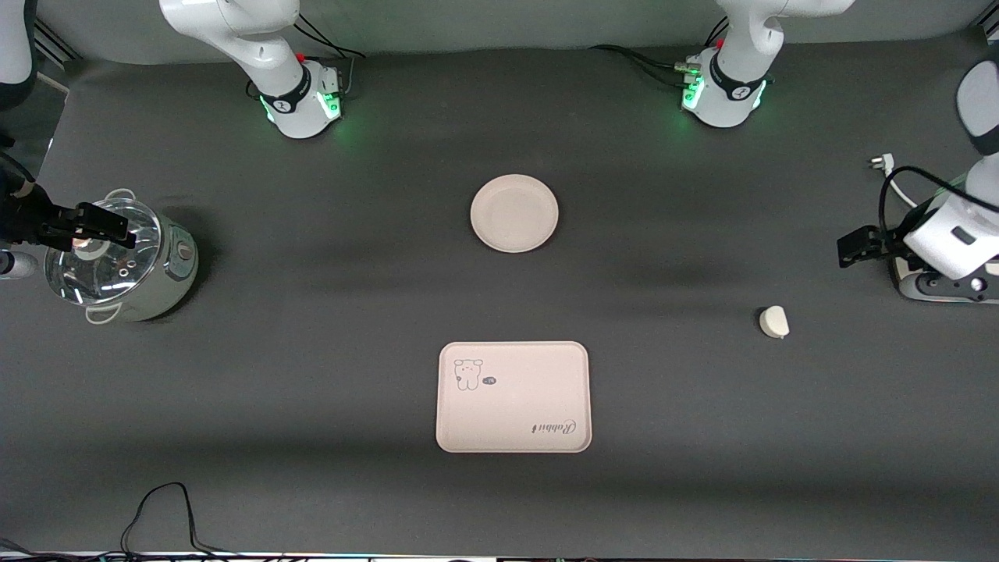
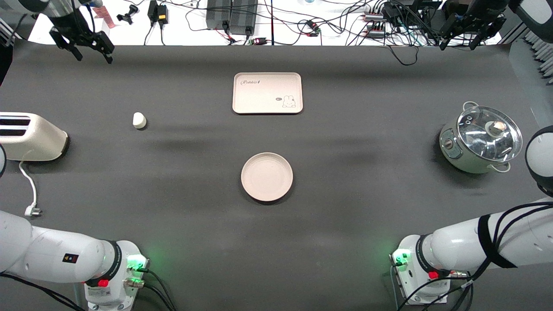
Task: Place bun in plate and plate on tray
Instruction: 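Lower the left gripper onto the white bun and close it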
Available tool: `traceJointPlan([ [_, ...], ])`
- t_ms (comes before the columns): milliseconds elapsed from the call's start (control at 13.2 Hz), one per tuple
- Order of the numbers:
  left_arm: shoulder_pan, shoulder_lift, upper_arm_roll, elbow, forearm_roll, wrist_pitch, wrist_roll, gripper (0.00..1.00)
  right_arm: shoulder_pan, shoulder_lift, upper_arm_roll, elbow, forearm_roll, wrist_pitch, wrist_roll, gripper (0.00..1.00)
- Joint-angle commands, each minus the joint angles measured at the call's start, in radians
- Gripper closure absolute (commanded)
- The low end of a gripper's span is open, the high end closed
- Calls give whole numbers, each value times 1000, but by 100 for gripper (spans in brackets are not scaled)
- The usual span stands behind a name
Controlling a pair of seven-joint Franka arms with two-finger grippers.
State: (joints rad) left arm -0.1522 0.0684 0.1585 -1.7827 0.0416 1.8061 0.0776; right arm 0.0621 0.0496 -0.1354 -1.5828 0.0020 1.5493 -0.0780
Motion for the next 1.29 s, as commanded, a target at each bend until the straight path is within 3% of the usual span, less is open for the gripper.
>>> traceJointPlan([
  [0, -1, -30, 21, -162, 18, 152, -16, 0, 16, -19, -9, -17, -20, 3, 9, 0],
  [227, -3, -15, 23, -309, 18, 350, -18, 0, 16, -19, -9, -19, -20, 3, 9, 0],
  [530, -1, 79, 23, -457, 17, 603, -38, 1, 16, -19, -9, -19, -20, 3, 9, 0],
  [909, -1, 267, 21, -497, 6, 869, -59, 1, 16, -17, -9, -19, -20, 3, 9, 0],
  [1136, 0, 300, 21, -497, -8, 898, -70, 5, 16, -17, -9, -19, -20, 3, 9, 0],
  [1212, 0, 298, 19, -497, -22, 892, -71, 11, 16, -17, -9, -19, -20, 2, 9, 0],
])
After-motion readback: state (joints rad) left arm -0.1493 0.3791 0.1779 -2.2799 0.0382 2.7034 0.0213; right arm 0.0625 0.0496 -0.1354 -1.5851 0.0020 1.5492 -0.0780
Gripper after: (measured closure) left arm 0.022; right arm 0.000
